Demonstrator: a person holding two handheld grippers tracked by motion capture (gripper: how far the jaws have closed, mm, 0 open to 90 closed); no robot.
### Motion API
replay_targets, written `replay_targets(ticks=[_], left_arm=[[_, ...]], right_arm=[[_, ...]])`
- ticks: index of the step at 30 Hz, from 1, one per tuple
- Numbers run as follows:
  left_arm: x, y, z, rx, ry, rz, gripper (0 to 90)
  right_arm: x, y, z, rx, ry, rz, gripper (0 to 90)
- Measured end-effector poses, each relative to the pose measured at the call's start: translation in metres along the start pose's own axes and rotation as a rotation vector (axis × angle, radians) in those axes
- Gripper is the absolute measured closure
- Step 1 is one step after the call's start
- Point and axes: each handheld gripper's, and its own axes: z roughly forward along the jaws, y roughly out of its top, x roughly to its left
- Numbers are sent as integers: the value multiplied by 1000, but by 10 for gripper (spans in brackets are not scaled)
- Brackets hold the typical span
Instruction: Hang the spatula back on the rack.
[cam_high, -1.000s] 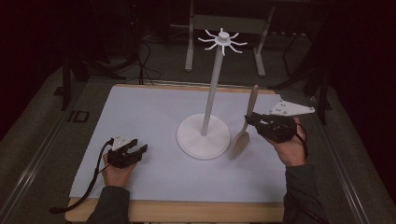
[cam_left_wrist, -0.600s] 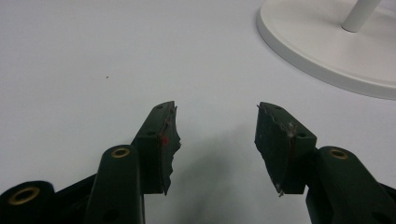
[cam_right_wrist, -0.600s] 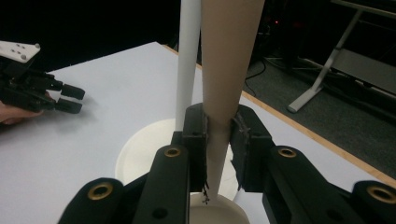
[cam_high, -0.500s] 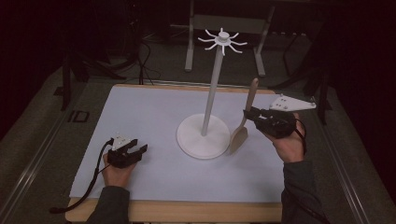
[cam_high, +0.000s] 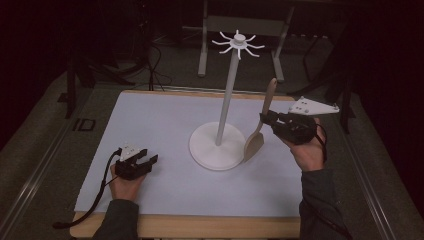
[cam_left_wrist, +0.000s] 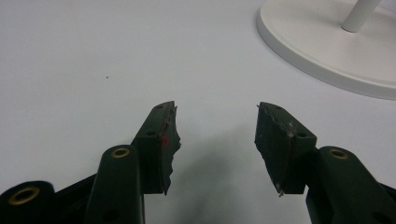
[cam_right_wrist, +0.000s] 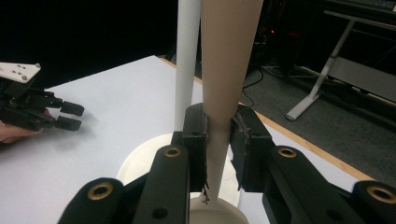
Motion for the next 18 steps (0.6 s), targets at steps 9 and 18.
replay_targets(ticks=[9, 18], left_arm=[[0, 0, 0, 0, 0, 0, 484], [0, 0, 0, 0, 0, -2, 484]], right_arm=[[0, 6, 0, -14, 0, 13, 767], [1, 12, 1, -24, -2, 16, 767]])
